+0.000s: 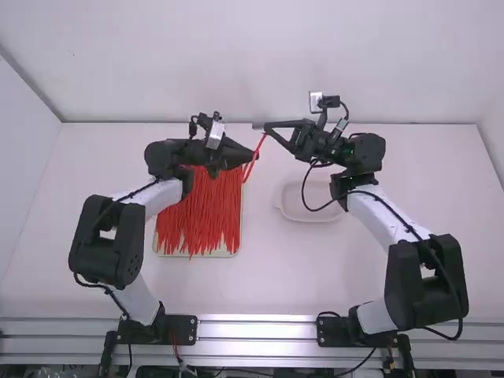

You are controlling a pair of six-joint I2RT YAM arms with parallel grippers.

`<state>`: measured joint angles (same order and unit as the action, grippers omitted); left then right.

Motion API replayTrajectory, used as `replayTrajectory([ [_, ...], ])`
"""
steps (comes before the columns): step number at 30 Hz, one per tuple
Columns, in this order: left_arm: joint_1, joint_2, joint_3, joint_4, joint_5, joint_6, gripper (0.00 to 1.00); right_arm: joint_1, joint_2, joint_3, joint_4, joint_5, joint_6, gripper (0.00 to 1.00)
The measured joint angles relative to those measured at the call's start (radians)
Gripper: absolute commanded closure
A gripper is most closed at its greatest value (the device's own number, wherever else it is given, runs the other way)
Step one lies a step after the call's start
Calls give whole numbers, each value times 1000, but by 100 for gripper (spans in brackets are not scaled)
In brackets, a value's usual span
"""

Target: Fasten the cable tie

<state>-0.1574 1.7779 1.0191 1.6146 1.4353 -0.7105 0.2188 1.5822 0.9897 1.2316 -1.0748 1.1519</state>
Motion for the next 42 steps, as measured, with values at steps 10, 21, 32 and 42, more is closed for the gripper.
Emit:
replayTrajectory([
  [10,0,-3,-80,0,-34,41,99,-31,0,0,41,-2,2,100],
  [21,0,-8,-145,3,-34,84,99,-49,1,0,127,-6,43,100],
  [32,0,-8,-179,3,-34,110,99,-67,1,13,123,-16,69,100],
  [42,0,-8,-179,-11,-34,121,99,-78,1,66,106,-32,73,100],
])
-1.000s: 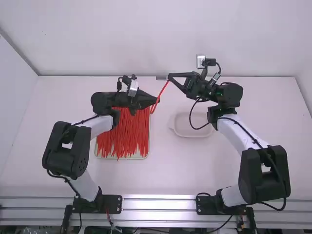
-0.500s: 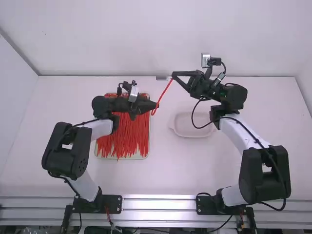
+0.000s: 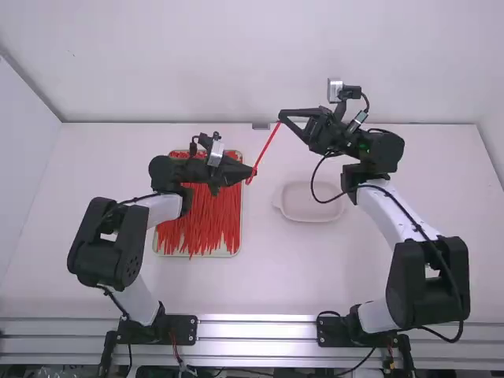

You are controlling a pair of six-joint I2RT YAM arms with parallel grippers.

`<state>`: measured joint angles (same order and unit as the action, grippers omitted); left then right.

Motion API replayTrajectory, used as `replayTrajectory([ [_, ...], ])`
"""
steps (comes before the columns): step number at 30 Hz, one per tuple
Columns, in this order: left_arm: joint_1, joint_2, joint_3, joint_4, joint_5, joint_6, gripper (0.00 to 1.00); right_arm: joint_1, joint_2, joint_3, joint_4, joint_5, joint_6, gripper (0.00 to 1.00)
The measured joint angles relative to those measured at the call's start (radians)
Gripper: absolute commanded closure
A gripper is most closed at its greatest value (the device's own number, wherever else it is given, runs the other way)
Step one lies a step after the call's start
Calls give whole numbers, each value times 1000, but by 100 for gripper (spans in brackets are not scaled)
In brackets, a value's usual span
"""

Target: Fasten the cable tie

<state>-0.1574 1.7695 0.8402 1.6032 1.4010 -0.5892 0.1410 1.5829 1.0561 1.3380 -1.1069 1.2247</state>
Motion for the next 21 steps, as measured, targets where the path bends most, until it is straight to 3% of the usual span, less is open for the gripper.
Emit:
replayTrajectory([
  [13,0,-1,0,-21,12,15,99,-7,0,42,-82,-13,-21,100],
  [17,0,-1,-11,-20,44,15,98,-14,0,53,-77,13,-21,75],
  [18,0,-1,-15,-20,50,15,99,-17,0,58,-74,16,-21,73],
  [19,0,-1,-24,-20,64,16,99,-24,0,70,-74,20,-22,55],
  [20,1,-1,-25,-21,71,16,99,-28,0,76,-74,20,-22,47],
  [21,5,-1,-25,-19,80,19,99,-32,0,79,-70,18,-22,28],
])
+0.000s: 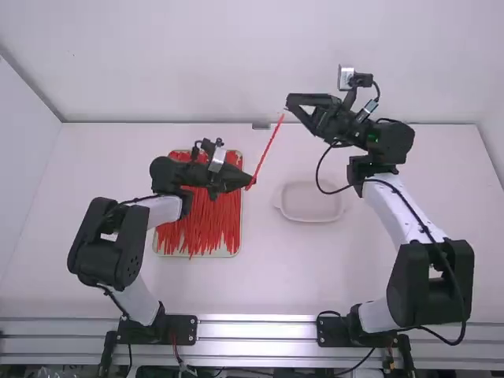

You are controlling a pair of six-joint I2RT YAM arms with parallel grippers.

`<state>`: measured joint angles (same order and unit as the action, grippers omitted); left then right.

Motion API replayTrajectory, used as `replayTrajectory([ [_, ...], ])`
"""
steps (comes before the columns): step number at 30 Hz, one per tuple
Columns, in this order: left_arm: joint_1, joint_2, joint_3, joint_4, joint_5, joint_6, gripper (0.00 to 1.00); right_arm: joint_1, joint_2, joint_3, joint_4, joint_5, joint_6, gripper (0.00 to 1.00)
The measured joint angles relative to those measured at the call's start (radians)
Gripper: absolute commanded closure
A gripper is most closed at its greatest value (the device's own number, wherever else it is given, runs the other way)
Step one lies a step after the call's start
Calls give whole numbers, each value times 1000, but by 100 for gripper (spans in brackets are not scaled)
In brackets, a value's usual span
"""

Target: Fasten the cable tie

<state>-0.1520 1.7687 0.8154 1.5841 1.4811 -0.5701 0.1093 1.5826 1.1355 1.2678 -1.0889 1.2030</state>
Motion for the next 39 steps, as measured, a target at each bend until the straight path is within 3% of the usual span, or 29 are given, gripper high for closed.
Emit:
replayTrajectory([
  [1,2,0,0,1,2,0,99,-1,0,0,3,-2,-1,18],
  [2,8,0,0,2,5,0,98,-2,0,0,5,-5,-2,2],
  [13,91,0,34,26,11,-21,99,-66,0,0,-78,-103,-31,2],
  [25,109,0,249,26,17,-143,99,57,0,-29,-352,-105,-301,2],
  [39,39,0,332,21,45,-205,99,178,0,-51,-340,-8,-454,1],
])
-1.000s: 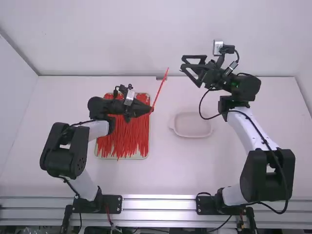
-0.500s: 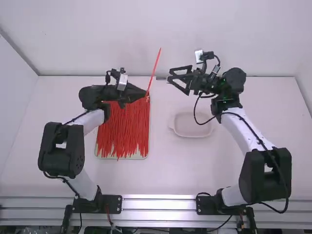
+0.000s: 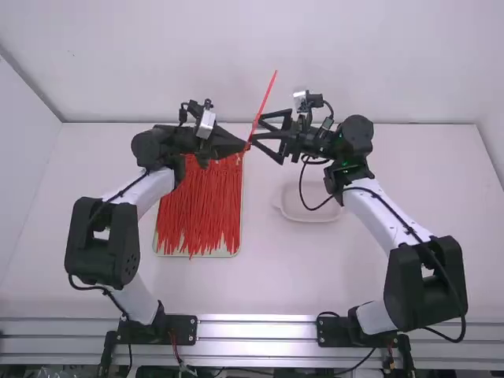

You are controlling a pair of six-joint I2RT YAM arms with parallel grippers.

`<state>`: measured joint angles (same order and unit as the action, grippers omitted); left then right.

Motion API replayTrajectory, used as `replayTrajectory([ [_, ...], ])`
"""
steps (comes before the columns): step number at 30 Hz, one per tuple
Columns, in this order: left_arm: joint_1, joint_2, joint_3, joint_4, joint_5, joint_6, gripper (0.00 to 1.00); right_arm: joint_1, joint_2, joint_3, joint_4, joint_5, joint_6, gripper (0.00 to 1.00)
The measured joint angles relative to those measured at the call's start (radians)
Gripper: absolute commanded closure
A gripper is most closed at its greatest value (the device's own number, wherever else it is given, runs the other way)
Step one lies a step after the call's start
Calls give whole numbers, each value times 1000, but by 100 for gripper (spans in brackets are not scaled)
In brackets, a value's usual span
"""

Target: Fasten the cable tie

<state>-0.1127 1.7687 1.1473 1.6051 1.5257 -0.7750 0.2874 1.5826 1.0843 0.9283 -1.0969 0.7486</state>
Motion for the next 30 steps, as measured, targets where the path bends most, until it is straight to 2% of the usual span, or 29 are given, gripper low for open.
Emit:
replayTrajectory([
  [4,-3,0,0,1,-8,0,98,21,0,0,1,15,-6,6],
  [7,-3,0,0,5,-11,0,99,23,0,0,0,23,-8,14],
  [13,-3,0,0,3,-30,0,99,23,0,0,1,25,-10,45],
  [14,-3,0,0,1,-38,0,99,23,0,0,0,26,-11,55],
  [16,-3,0,0,-2,-47,0,99,23,0,0,0,26,-14,70],
  [19,-3,0,0,-11,-57,0,99,23,-1,0,5,25,-13,83],
  [22,-3,0,0,-14,-61,0,99,23,-1,0,8,26,-15,87],
  [23,-3,0,0,-13,-62,0,98,23,-1,0,8,27,-16,91],
  [24,-3,0,0,-14,-62,0,99,23,-1,0,10,25,-13,100],
  [30,-2,0,0,-15,-63,-2,98,23,-8,0,11,21,-11,100],
])
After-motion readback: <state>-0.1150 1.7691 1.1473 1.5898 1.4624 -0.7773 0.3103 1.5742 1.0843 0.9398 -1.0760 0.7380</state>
